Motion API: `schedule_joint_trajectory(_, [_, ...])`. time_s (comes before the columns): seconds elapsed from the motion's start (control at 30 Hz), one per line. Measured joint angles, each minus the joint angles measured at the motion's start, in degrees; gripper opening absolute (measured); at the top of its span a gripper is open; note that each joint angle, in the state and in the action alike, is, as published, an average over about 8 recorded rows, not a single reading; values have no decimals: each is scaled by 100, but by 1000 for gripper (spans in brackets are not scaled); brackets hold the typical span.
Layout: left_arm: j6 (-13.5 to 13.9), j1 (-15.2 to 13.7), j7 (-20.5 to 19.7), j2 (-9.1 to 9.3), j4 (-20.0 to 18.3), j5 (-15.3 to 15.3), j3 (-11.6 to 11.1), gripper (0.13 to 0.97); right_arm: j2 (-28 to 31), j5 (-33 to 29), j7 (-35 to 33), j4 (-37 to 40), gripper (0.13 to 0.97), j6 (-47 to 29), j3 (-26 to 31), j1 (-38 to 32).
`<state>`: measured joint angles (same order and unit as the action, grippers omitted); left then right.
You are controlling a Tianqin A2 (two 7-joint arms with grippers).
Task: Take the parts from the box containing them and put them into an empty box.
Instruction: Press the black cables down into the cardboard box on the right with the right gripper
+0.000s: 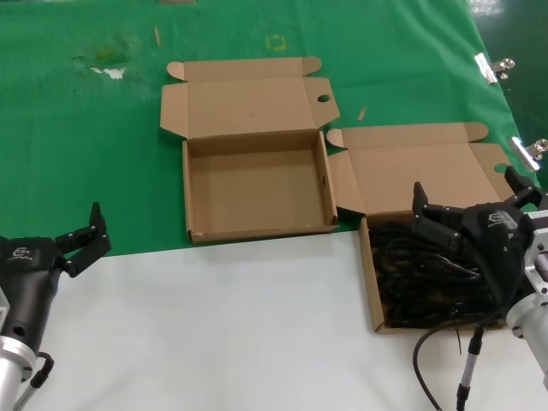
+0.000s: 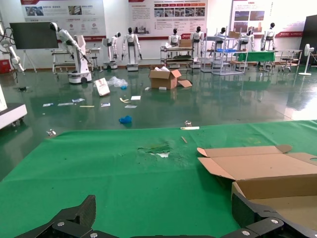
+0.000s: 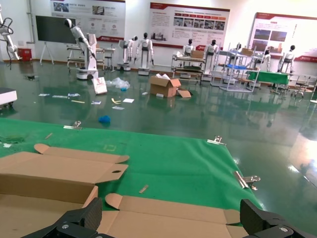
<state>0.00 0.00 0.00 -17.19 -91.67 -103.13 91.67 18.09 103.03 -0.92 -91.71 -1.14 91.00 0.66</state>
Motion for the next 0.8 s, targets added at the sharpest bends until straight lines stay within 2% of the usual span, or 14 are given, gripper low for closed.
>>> schedule_joint_trajectory(0.8, [0, 0, 0, 0, 0, 0, 0, 966, 0, 0, 0, 0, 966, 0, 0, 0])
